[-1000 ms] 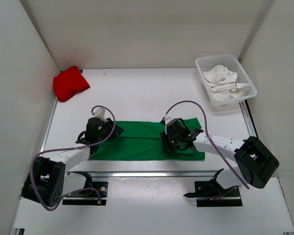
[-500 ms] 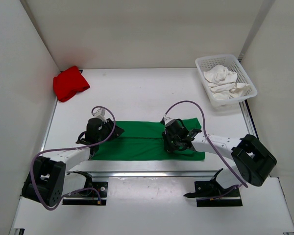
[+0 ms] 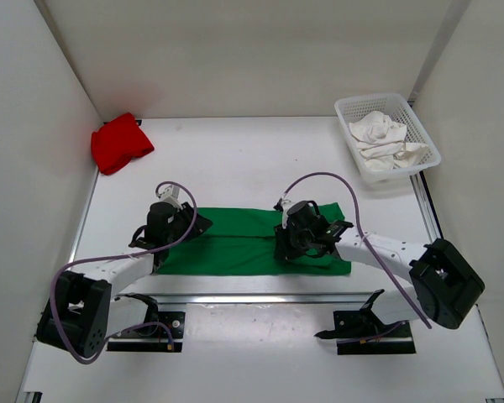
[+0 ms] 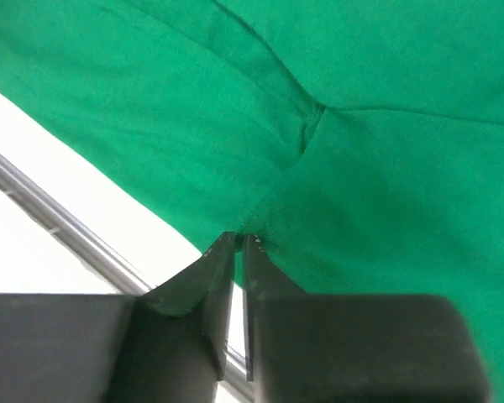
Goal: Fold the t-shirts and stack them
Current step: Fold the other side of the tshirt into a rectangle, then rotate the tshirt 90 degrees
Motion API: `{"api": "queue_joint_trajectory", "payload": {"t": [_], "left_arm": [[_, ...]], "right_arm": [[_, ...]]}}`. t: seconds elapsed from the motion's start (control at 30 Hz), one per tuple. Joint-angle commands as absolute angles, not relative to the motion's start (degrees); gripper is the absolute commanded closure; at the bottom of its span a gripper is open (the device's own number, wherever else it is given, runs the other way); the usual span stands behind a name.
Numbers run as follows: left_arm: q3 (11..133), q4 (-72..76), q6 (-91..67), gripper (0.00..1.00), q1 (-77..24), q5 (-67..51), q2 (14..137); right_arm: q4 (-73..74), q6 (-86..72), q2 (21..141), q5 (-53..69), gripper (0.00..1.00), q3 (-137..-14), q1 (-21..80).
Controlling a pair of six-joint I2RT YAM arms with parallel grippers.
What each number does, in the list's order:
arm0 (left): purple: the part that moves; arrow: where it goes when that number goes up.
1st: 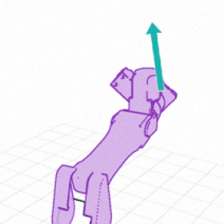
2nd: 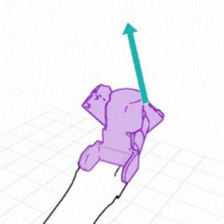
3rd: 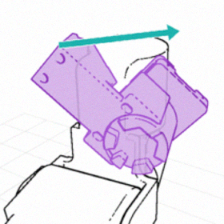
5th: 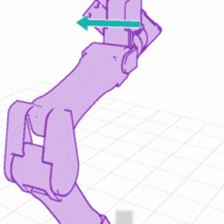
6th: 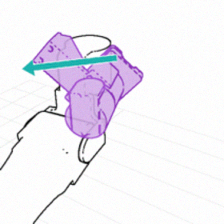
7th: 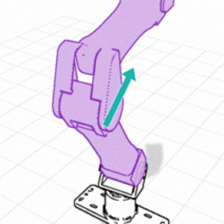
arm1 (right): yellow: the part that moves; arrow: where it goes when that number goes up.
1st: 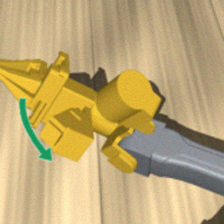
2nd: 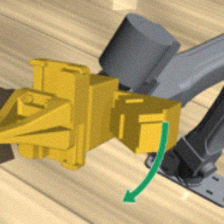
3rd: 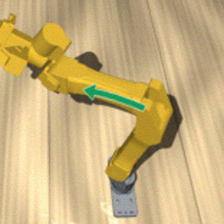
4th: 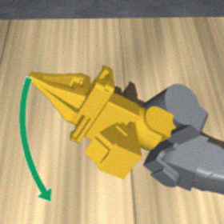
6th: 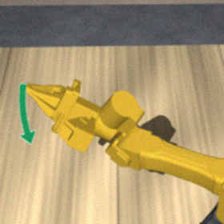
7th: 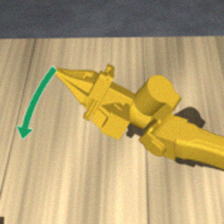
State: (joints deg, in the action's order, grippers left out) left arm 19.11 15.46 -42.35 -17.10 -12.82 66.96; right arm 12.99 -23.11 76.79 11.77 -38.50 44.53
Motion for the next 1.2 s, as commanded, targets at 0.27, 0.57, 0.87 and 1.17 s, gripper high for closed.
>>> {"api": "queue_joint_trajectory", "payload": {"t": [0.27, 0.57, 0.87, 1.17], "left_arm": [[19.07, 16.78, -42.19, 0.65, -15.12, -14.50, 66.70], [18.64, 21.71, -45.97, 0.68, -7.29, -23.73, 74.72], [20.58, 9.93, -39.11, 0.64, -16.00, -17.66, 59.07], [16.26, 6.33, -38.23, 0.62, -14.76, -18.37, 52.38]], "right_arm": [[11.36, -25.22, 70.23, 15.55, 0.90, -38.07, 34.39], [2.03, -27.16, 82.51, 9.93, 1.00, -37.52, 21.28], [12.43, -22.52, 124.00, 17.05, 1.00, -88.85, 19.87], [17.04, -19.80, 127.38, 23.39, 0.65, -121.28, 23.81]]}}
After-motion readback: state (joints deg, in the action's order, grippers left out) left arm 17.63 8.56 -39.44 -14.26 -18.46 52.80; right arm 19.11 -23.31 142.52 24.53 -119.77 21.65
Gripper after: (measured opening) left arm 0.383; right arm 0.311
